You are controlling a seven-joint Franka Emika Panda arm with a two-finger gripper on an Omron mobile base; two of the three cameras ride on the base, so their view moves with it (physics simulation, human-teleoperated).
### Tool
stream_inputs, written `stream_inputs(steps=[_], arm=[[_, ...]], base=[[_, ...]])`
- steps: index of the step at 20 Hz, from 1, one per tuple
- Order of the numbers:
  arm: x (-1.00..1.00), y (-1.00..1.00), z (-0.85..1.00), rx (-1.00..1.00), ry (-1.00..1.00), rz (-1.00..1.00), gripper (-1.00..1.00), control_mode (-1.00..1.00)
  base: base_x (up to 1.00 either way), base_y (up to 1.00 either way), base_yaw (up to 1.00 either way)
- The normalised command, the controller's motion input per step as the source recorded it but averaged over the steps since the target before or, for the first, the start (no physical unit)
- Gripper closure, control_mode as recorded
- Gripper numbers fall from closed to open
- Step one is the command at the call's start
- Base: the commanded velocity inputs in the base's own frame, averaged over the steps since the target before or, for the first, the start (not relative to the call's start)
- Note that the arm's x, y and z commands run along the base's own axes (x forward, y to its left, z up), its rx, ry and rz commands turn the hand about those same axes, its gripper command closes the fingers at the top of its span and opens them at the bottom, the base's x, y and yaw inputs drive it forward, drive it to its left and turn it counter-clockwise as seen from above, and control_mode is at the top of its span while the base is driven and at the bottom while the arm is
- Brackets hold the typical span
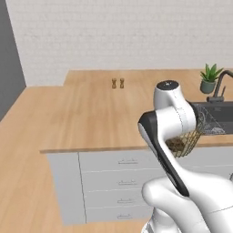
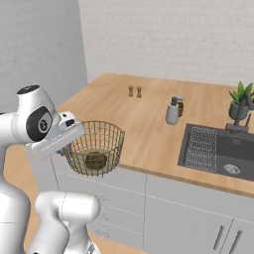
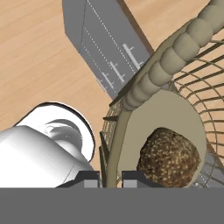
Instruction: Open the cabinet, pick up the bread from the cabinet and place it in the basket. Then move the basket to the dining counter.
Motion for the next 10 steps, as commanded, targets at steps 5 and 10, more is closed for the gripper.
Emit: stream_inputs(steps=[5, 10], arm=[[0.0, 0.0, 0.0, 0.0, 0.0, 0.0, 1.0, 1.0], [0.0, 0.0, 0.0, 0.0, 0.0, 0.0, 1.0, 1.0]], base=[[0.43, -0.42, -0.06], [0.32, -0.39, -0.05]])
